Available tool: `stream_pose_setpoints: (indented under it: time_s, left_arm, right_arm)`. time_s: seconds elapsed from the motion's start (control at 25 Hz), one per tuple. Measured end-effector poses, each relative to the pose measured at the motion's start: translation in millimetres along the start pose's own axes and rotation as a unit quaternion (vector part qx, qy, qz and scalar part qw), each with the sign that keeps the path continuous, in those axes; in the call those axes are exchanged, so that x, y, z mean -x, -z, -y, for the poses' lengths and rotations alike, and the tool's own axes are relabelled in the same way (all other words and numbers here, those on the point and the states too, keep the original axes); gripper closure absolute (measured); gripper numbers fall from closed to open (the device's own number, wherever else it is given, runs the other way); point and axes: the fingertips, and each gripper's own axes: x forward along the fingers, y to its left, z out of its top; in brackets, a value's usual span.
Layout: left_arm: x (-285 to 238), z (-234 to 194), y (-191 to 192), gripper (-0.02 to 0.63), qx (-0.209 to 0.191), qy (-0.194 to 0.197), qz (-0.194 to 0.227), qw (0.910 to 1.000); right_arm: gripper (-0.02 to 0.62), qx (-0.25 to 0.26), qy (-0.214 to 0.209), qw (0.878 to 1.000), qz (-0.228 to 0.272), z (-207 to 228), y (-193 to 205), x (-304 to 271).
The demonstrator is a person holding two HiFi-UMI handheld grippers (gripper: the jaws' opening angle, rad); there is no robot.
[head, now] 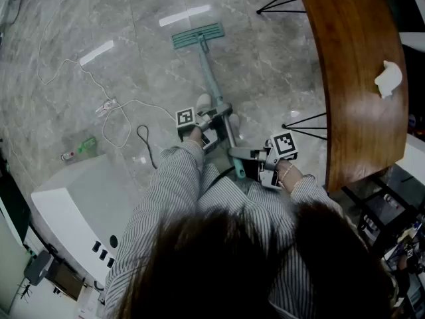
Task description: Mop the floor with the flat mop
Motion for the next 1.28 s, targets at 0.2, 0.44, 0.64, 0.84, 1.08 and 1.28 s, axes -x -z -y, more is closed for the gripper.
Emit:
stream_pose_setpoints:
  time_s: [0.2, 0.44, 0.64, 0.84, 1.08, 1.28]
  left_arm:
    - [-1.4, -0.8, -2.7, 0.468, 0.004, 0.003, 0.022, 0.9997]
    - [-2.0, 4.4, -2.1, 0.472, 0.005, 0.006, 0.017, 0.9998]
    - [-9.6, 4.8, -1.7, 0.469, -0.013, -0.005, 0.022, 0.9997]
    - [-25.5, 9.6, -10.4, 0.468, -0.016, 0.006, 0.046, 0.9988]
    - [-47.8, 38.2, -60.6, 0.469, -0.012, 0.021, 0.056, 0.9981]
    - [-64.5, 87.2, -143.0, 0.468, -0.022, 0.014, 0.063, 0.9977]
  right_arm:
    - [0.423, -0.013, -0.006, 1.0, 0.005, -1.3, 1.4, -0.5]
    - [0.423, -0.007, -0.005, 1.0, -0.006, -6.5, 2.1, -3.4]
    - [0.423, -0.021, 0.005, 1.0, -0.013, -8.8, -1.7, 2.8]
    - [0.426, -0.01, 0.032, 0.999, -0.01, -10.8, -19.0, 14.5]
    - [0.433, -0.016, 0.05, 0.999, 0.008, -24.2, -76.5, 5.0]
    - [0.432, -0.009, 0.056, 0.998, 0.013, -54.2, -157.5, -37.3]
